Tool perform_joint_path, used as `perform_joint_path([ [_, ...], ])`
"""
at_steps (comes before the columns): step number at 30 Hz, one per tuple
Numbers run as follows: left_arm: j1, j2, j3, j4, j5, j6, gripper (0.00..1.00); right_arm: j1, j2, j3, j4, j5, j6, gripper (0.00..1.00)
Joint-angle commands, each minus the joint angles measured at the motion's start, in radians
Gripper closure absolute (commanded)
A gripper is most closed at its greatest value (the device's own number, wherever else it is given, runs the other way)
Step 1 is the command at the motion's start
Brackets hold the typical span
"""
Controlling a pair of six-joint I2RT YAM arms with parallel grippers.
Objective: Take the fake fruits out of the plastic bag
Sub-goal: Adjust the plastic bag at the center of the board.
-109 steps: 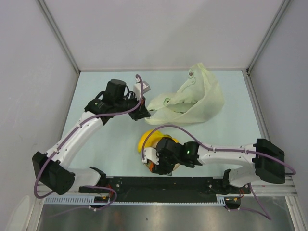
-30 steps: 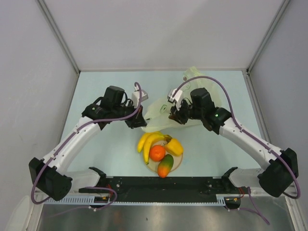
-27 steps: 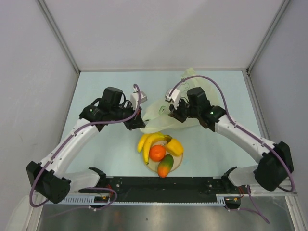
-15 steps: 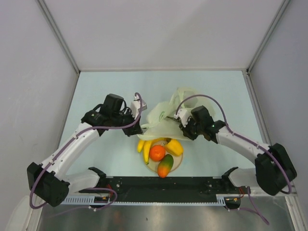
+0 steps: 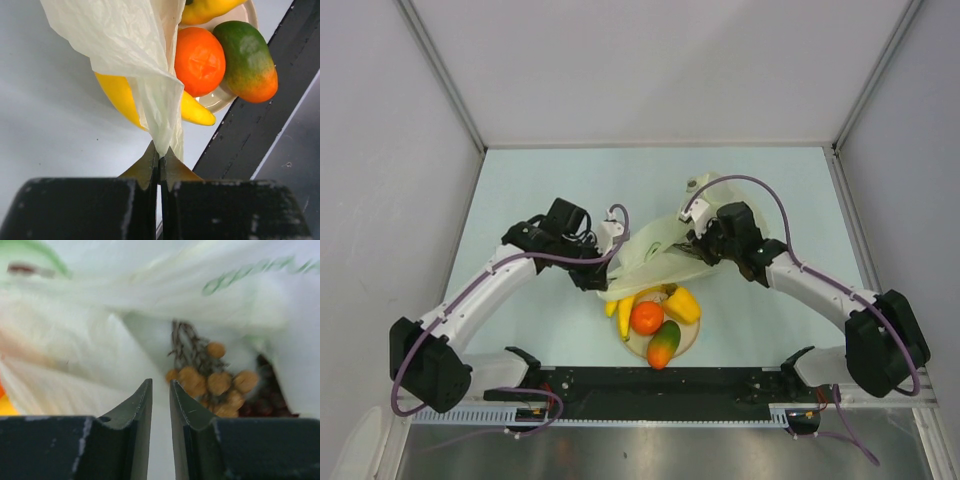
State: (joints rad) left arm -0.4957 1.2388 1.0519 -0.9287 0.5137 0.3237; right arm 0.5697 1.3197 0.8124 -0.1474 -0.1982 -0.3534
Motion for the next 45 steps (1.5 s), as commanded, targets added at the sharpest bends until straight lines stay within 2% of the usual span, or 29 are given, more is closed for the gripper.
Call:
perform_joint_path([
  [1, 0.003, -0.05, 0.0, 0.01, -0.043, 0.029, 1.0, -0.008, 0.067, 0.082, 0.137, 0.026, 0.04, 0.75],
  [7, 0.002, -0.074, 0.014, 0.007, -0.067, 0.035, 1.0, 0.025, 0.133, 0.028, 0.141, -0.006, 0.014, 0.74],
  [14, 0.003, -0.082, 0.06, 0.033, -0.176, 0.086, 1.0, 0.035, 0.044, -0.091, 0.06, -0.029, 0.005, 0.7],
  [17, 0.002, -0.008, 0.164, 0.102, -0.22, 0.089, 1.0, -0.017, 0.045, -0.076, 0.185, 0.083, 0.004, 0.68],
  [20, 0.003, 0.085, 0.365, 0.18, -0.279, 0.107, 1.0, -0.167, 0.149, 0.091, 0.218, 0.105, 0.022, 0.69],
  [21, 0.003, 0.158, 0.485, 0.201, -0.291, 0.116, 1.0, -0.238, 0.179, 0.138, 0.238, 0.111, 0.046, 0.69],
  [22, 0.005, 0.195, 0.552, 0.217, -0.299, 0.124, 1.0, -0.273, 0.246, 0.242, 0.242, 0.115, 0.045, 0.69],
  [25, 0.005, 0.359, 0.827, 0.28, -0.311, 0.159, 1.0, -0.37, 0.372, 0.391, 0.278, 0.157, -0.016, 0.7],
  [26, 0.006, 0.411, 0.902, 0.31, -0.305, 0.166, 1.0, -0.385, 0.398, 0.425, 0.314, 0.186, -0.042, 0.7],
  [27, 0.006, 0.498, 1.048, 0.323, -0.294, 0.166, 1.0, -0.405, 0.426, 0.454, 0.333, 0.197, -0.059, 0.7],
  [29, 0.006, 0.598, 1.205, 0.347, -0.276, 0.147, 1.0, -0.456, 0.475, 0.549, 0.37, 0.235, -0.078, 0.71],
  [30, 0.006, 0.638, 1.353, 0.349, -0.261, 0.135, 1.0, -0.471, 0.481, 0.574, 0.377, 0.244, -0.078, 0.71],
  [31, 0.005, 0.707, 1.416, 0.363, -0.254, 0.121, 1.0, -0.496, 0.483, 0.602, 0.384, 0.25, -0.079, 0.73],
  [33, 0.002, 0.726, 1.482, 0.384, -0.232, 0.098, 1.0, -0.514, 0.452, 0.649, 0.385, 0.263, -0.079, 0.73],
  [35, -0.003, 0.653, 1.423, 0.427, -0.215, 0.084, 1.0, -0.536, 0.379, 0.65, 0.356, 0.253, -0.078, 0.74],
  [37, -0.003, 0.508, 1.233, 0.455, -0.184, 0.069, 1.0, -0.545, 0.314, 0.631, 0.277, 0.227, -0.052, 0.74],
  [38, -0.003, 0.451, 1.147, 0.461, -0.173, 0.063, 1.0, -0.55, 0.278, 0.569, 0.258, 0.217, -0.039, 0.75],
  [39, -0.003, 0.395, 0.958, 0.467, -0.156, 0.066, 1.0, -0.548, 0.188, 0.532, 0.238, 0.209, -0.027, 0.75],
  [40, -0.003, 0.267, 0.851, 0.485, -0.132, 0.08, 1.0, -0.548, 0.144, 0.48, 0.2, 0.159, -0.015, 0.75],
  [41, -0.003, 0.213, 0.639, 0.498, -0.123, 0.087, 1.0, -0.539, 0.092, 0.428, 0.184, 0.151, 0.002, 0.76],
  [42, -0.004, 0.152, 0.54, 0.511, -0.119, 0.093, 1.0, -0.531, 0.005, 0.307, 0.172, 0.149, 0.014, 0.76],
  [44, -0.012, 0.032, 0.316, 0.505, -0.1, 0.1, 1.0, -0.502, -0.091, 0.185, 0.1, 0.132, 0.033, 0.76],
  [45, -0.018, 0.005, 0.263, 0.464, -0.086, 0.103, 1.0, -0.49, -0.17, 0.068, 0.071, 0.111, 0.034, 0.75],
])
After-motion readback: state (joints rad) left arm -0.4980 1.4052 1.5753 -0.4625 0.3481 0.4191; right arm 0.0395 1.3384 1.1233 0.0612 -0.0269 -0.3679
